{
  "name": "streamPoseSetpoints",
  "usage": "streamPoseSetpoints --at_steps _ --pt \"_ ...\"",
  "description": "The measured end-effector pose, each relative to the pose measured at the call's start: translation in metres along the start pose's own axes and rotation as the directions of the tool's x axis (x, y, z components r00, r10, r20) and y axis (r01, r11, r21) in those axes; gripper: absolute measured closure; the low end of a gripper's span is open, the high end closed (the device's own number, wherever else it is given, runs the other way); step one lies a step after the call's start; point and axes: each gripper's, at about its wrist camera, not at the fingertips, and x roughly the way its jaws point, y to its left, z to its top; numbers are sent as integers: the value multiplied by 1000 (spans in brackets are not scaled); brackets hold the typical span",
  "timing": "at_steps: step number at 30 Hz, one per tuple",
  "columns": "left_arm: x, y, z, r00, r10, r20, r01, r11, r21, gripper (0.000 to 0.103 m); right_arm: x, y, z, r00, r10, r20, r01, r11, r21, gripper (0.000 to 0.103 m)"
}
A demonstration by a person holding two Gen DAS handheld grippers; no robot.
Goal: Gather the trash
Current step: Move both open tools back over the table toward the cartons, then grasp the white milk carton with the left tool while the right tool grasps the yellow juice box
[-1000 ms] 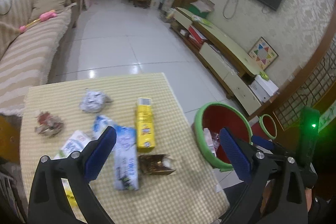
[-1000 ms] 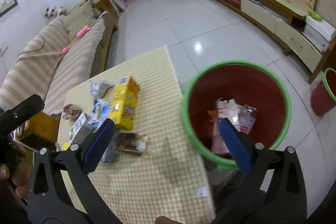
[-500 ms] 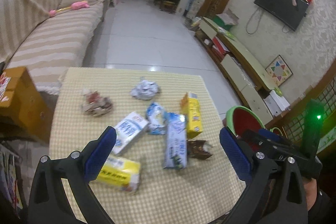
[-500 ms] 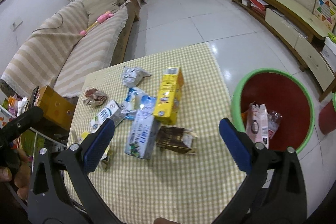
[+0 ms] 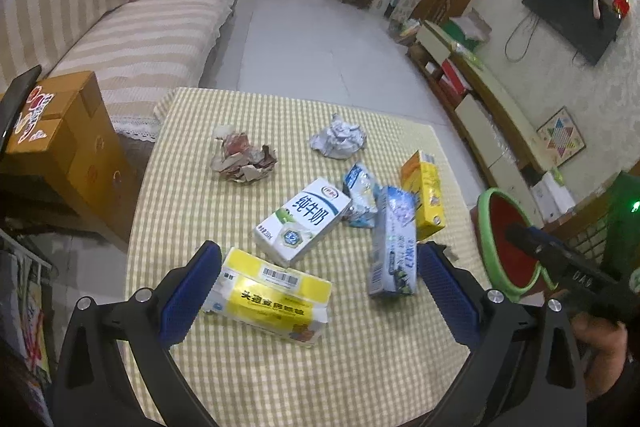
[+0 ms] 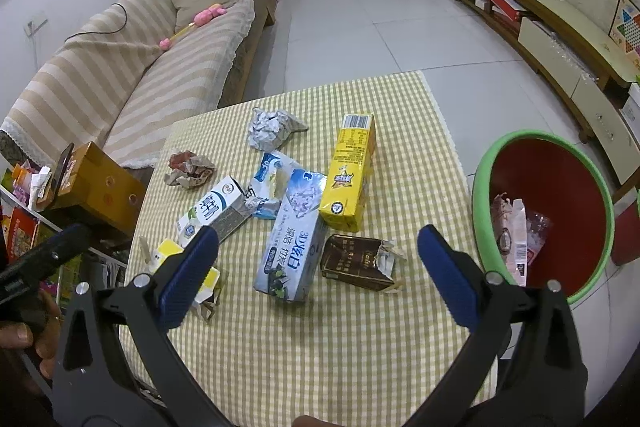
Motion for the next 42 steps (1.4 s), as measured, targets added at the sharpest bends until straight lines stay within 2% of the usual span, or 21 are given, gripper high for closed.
streamPoseSetpoints --at_steps 13,25,29,34,40,42 --pt "70 1 7 989 59 -135 -46 994 101 9 53 -14 20 998 -32 -62 33 999 19 5" --pt "128 9 19 973 100 -206 -67 984 163 10 115 -22 39 991 -37 -129 44 998 52 5" --pt "145 9 17 964 101 -245 -54 980 191 18 134 -27 44 986 -44 -162 56 996 72 5" --pt "158 5 14 960 98 -263 -38 974 223 29 153 -32 47 980 -50 -191 67 994 86 15" --pt "163 2 11 961 112 -253 -47 967 250 35 164 -39 44 975 -29 -222 55 992 115 46" --pt "163 0 11 962 113 -247 -47 965 257 38 161 -37 44 976 -31 -217 55 993 104 63"
